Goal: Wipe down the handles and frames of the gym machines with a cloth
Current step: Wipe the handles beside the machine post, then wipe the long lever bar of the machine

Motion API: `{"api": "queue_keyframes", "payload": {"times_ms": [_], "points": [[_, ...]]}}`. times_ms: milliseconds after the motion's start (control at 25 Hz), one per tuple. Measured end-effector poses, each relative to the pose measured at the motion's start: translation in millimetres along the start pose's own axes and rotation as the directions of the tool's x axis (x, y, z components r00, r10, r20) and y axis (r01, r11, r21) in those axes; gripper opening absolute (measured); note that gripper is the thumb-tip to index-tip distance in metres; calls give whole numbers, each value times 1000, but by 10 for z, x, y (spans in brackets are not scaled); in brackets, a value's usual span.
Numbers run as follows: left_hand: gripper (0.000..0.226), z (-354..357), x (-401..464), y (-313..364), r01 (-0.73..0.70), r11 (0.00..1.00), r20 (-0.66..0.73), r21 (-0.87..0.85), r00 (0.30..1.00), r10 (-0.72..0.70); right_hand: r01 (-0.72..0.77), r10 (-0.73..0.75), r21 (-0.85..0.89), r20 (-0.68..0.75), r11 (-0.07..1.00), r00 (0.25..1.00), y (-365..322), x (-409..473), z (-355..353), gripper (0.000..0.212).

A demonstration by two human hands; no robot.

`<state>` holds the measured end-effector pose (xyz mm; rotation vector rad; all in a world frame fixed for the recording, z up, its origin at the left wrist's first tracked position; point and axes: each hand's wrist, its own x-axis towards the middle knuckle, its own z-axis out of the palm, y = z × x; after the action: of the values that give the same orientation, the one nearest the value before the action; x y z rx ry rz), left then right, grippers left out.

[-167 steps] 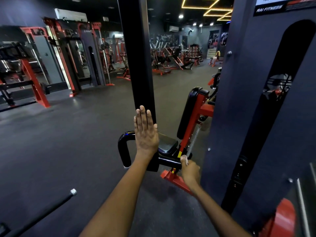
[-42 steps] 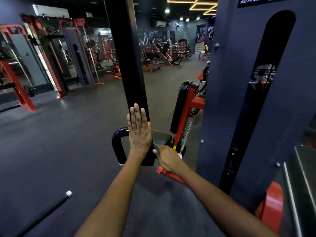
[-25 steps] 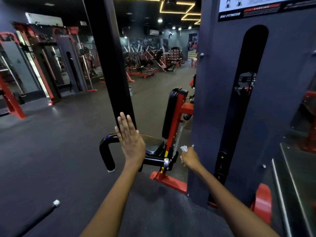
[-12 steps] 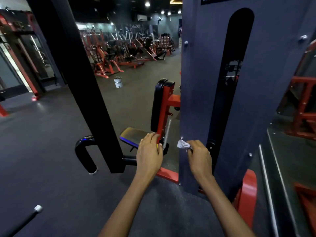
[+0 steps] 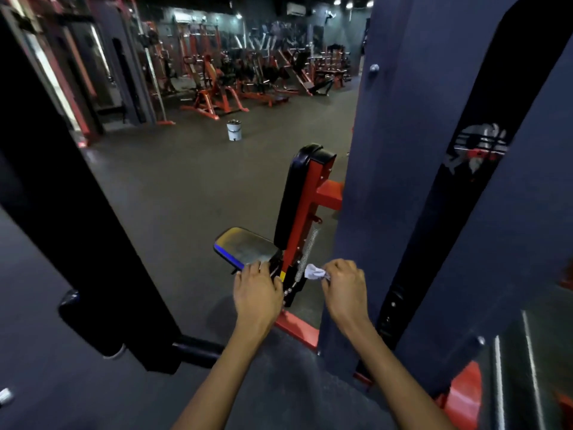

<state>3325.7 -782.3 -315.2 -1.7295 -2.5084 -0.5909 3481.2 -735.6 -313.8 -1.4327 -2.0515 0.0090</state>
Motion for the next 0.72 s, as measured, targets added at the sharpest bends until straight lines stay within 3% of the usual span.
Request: {"api": "queue_keyframes", "payload": {"times_ms": [280, 440, 720], "points": [[44, 114, 782, -36, 164, 986, 41, 42, 985, -165, 79, -80, 10, 135, 997, 988, 38, 1016, 491, 7], [45, 100, 1137, -145, 272, 961, 46, 48, 961, -274, 141, -151, 59, 209, 988, 966, -164, 1436, 890, 16], [47, 167, 1940, -590, 524, 850, -46, 55, 852, -522, 322, -364, 179, 309, 930, 879, -711, 2373, 1736, 19]]}}
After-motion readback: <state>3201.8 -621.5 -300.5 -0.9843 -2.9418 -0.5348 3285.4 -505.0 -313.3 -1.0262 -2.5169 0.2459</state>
